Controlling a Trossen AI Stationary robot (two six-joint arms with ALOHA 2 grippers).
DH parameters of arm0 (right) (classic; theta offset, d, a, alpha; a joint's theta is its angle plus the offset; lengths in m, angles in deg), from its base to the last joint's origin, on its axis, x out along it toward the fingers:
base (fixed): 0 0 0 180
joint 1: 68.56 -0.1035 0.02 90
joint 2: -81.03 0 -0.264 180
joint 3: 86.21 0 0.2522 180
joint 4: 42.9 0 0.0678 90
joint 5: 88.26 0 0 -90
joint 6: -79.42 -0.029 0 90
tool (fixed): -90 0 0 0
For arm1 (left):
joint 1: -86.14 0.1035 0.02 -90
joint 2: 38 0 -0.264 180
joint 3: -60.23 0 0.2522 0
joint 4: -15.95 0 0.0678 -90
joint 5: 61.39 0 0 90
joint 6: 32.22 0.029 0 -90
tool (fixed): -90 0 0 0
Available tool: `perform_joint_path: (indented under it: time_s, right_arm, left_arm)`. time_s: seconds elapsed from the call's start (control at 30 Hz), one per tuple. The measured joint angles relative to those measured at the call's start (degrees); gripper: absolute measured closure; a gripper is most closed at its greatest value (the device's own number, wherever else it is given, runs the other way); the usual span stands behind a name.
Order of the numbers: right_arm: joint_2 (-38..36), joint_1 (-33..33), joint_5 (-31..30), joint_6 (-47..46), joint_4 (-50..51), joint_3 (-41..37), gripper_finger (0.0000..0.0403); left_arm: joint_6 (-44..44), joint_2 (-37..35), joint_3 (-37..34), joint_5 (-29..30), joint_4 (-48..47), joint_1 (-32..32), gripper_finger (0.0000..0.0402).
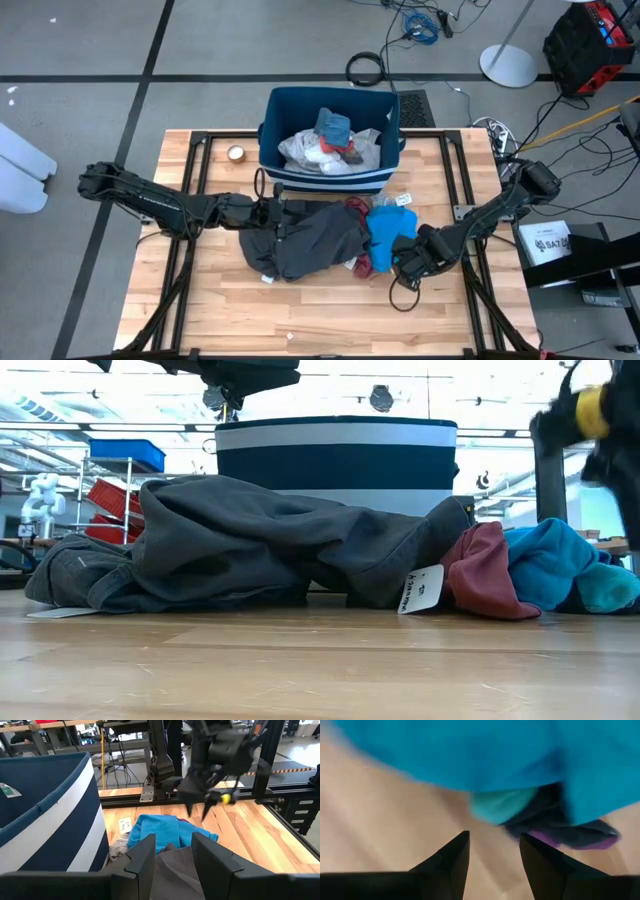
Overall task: Sort clothes
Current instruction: Put the black sock into the blue bin
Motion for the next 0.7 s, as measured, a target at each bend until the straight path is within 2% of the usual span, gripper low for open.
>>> perform_joint_path:
  time_s: [0.27,0.5,0.6,0.7]
  right_arm:
    - [0.00,2.83,-1.84,-0.67,-9.68,-8.61,0.0241]
    - [-0.05,3.75,-2.23,1.10,-18.07,-11.93,0.0248]
    - [-0.07,3.75,-2.19,1.10,-18.03,-12.02,0.0277]
    - [-0.07,3.71,-1.41,1.13,-18.05,-12.02,0.0329]
  left_arm:
    - [-0.01,0.00,0.00,0.00,0.00,0.00,0.0265]
    - [-0.01,0.00,0.00,0.00,0.00,0.00,0.0265]
    - [-0.01,0.00,0.00,0.00,-0.01,0.00,0.0265]
    - [-0.01,0.00,0.00,0.00,-0.02,0.02,0.0265]
